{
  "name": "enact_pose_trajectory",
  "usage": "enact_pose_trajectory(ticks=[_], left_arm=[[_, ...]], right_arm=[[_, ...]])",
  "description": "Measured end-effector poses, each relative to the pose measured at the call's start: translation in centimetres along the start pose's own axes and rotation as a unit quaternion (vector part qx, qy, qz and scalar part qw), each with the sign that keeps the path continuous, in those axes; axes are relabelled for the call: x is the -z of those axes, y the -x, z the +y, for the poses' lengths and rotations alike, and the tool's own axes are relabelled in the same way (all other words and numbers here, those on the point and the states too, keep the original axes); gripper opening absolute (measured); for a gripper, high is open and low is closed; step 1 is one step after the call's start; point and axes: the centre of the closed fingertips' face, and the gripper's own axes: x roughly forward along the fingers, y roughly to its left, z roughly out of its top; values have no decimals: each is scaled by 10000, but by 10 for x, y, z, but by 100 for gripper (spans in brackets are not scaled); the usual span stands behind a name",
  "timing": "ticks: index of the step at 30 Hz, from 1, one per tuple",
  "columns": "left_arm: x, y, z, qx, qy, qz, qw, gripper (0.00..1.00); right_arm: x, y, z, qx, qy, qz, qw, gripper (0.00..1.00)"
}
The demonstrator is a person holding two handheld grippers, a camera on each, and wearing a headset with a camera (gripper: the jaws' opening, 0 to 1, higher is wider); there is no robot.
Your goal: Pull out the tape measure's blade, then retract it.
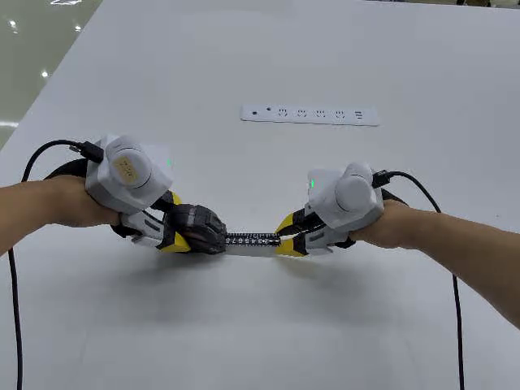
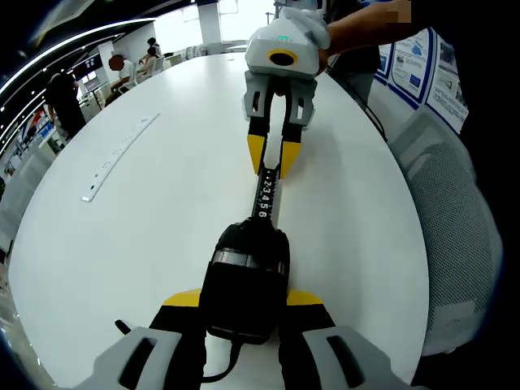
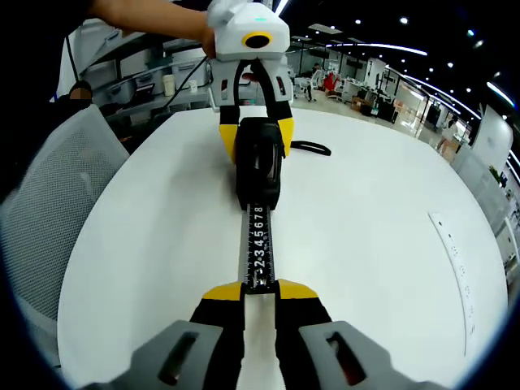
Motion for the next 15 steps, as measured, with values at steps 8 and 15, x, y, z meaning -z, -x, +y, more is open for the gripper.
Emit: enact_pose_trajectory(ticks=[8,15], left_arm=[[0,0,-1,3,9,8,10000,31],[-1,-1,0,10,4,16,10000,31]], right_arm=[[5,5,0,5,-4,1,10000,12],[9,8,0,12,-18,-3,10000,12]])
